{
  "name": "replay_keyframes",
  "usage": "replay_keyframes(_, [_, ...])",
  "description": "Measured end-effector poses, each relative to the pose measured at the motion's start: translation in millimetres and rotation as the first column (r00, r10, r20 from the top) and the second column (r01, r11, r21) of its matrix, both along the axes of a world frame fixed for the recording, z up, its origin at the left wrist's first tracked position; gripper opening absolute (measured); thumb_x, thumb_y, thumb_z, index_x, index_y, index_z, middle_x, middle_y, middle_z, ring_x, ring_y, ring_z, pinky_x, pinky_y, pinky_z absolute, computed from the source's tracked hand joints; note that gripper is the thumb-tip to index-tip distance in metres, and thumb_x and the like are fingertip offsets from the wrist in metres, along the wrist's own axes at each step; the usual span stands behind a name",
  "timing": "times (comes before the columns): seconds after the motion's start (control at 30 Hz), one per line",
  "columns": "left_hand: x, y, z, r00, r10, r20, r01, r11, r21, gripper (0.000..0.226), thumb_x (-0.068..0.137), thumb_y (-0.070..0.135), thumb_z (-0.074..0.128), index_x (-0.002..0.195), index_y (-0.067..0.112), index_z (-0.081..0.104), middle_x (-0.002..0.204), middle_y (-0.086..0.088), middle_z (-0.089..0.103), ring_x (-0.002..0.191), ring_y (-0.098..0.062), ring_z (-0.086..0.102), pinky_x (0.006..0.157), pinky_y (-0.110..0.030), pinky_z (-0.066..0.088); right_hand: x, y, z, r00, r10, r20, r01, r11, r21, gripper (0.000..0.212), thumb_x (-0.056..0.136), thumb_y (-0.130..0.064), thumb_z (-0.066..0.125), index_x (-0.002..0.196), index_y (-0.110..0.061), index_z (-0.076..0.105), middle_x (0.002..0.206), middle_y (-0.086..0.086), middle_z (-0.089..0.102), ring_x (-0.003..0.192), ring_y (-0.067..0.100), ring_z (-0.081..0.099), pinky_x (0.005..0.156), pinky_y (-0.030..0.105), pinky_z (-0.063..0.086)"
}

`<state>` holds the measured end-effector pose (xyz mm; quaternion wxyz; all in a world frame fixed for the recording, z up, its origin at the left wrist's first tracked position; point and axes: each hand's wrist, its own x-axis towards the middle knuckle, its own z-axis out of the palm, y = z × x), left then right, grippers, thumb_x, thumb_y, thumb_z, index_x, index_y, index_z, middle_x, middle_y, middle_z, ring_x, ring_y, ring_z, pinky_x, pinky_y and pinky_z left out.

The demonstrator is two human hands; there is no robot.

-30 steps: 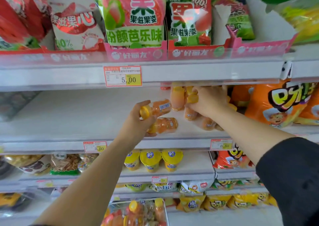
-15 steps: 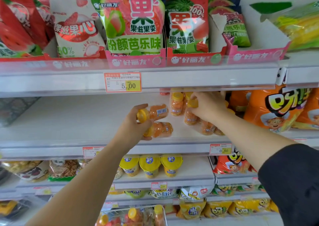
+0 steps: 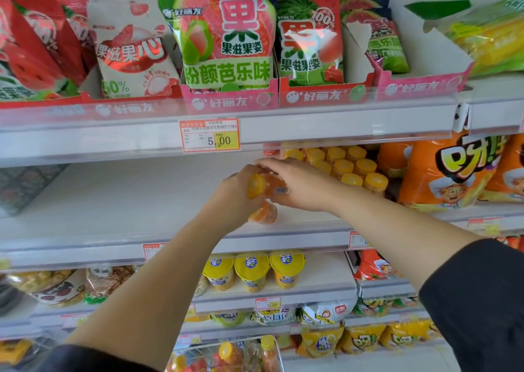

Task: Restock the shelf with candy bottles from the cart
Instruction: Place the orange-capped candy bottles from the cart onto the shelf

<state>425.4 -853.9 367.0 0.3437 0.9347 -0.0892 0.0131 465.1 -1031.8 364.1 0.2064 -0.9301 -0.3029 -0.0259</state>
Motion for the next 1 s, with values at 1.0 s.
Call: replay_keyframes(1.0, [-3.4, 23.4, -25.1, 0.972, 0.061, 0.225, -0.081, 0.994, 0.078, 0.035, 0.095, 0.023, 0.061, 0.13, 0.023, 0.058, 0.134, 0.0, 0.05, 0.098, -0.022, 0.06, 0.079, -0.034, 0.051, 19.1, -22.9, 4.0, 0.975, -0.187, 0.118, 0.218, 0.902, -0.373, 0.045, 0.095, -0.024, 0.054, 0.138, -0.038, 0.049, 0.149, -0.006, 0.041, 0.134, 0.029, 0.035, 0.11, 0.037, 0.023])
